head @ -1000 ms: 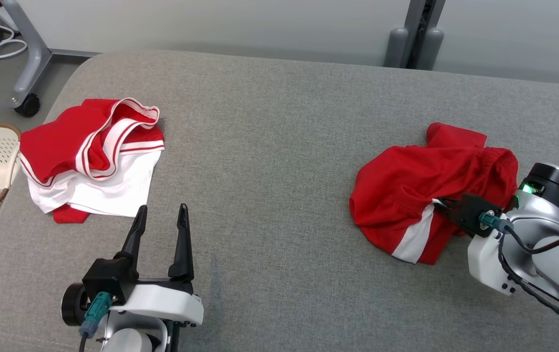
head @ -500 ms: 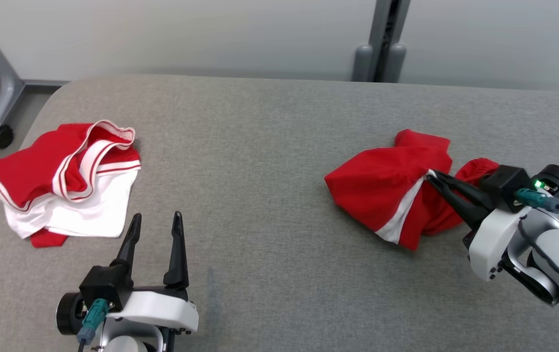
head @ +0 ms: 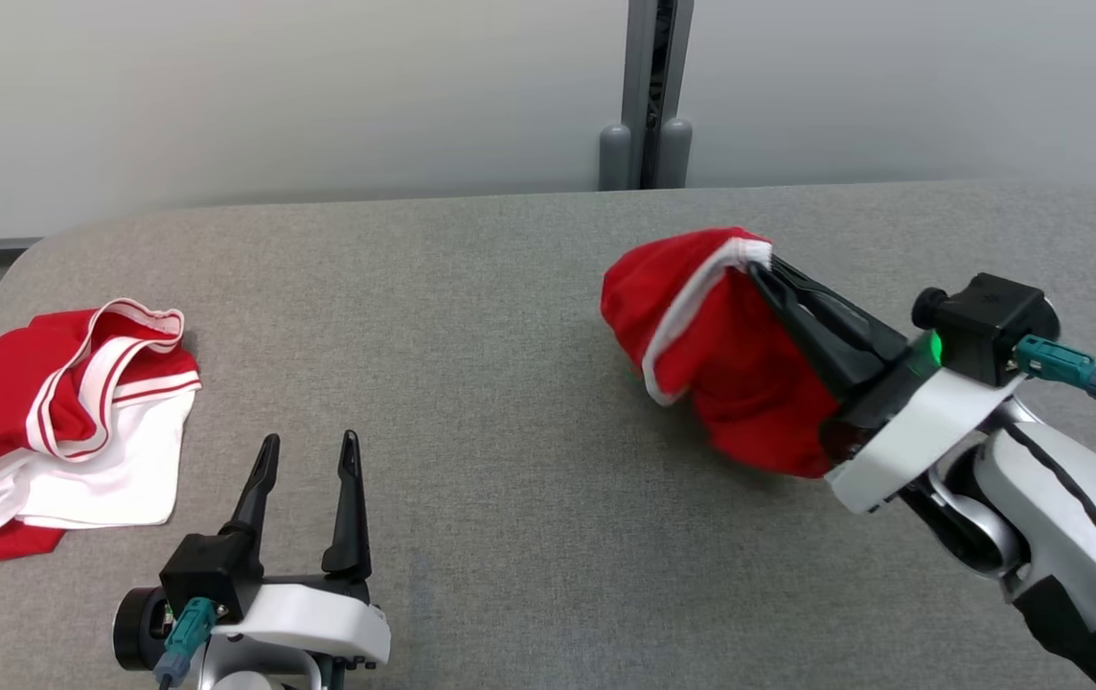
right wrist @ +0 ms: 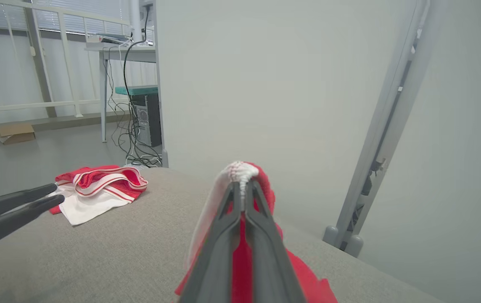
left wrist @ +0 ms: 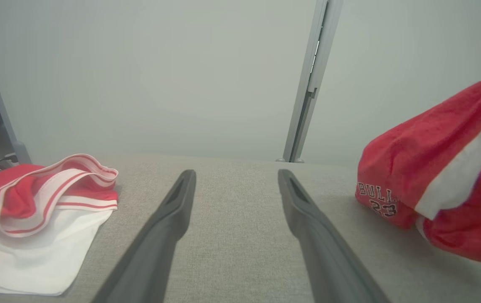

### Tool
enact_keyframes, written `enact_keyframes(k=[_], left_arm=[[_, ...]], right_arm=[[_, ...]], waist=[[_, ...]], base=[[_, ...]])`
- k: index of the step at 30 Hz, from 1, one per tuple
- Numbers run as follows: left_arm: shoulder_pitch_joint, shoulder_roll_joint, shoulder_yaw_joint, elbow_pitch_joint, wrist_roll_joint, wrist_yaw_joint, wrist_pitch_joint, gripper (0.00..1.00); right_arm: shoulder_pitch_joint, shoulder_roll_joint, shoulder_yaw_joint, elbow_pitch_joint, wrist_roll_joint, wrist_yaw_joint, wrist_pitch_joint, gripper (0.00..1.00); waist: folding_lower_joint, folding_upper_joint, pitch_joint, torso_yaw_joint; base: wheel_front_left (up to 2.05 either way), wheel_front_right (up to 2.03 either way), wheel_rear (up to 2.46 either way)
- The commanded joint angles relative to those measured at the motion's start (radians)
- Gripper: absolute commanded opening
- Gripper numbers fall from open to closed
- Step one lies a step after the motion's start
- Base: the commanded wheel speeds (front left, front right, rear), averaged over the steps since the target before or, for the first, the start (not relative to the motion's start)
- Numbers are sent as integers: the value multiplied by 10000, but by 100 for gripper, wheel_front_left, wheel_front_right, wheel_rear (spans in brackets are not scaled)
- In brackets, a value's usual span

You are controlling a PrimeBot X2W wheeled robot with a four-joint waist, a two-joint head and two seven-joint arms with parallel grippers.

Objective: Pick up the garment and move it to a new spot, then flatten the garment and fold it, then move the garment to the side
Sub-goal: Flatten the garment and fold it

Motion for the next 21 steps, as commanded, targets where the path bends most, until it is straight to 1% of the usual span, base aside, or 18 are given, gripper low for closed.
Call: enact_keyframes(k=[1, 9, 14, 17, 21], left_arm=[[25, 37, -15, 16, -16, 7, -2, 100], [104, 37, -135, 44, -131, 98, -2, 100], [154, 36, -138, 74, -166, 99, -2, 100], [135, 37, -172, 87, -204, 113, -2, 100], [107, 37, -257, 88, -289, 173, -2, 100]], right_arm=[[-158, 140, -88, -352, -45, 2, 44, 0], [-625, 777, -179, -2115, 262, 2, 20, 0], [-1184, 1260, 239, -2663, 252, 2, 280, 0], [-1348, 1316, 394, -2698, 229, 1, 328, 0], [-1100, 779, 603, -2213, 202, 2, 845, 0]], waist=[[0, -1, -82, -73], [0, -1, -184, -97], [0, -1, -188, -81], [0, -1, -186, -23], [0, -1, -179, 169]], base=[[0, 0, 0], [0, 0, 0], [0, 0, 0], [0, 0, 0], [0, 0, 0]])
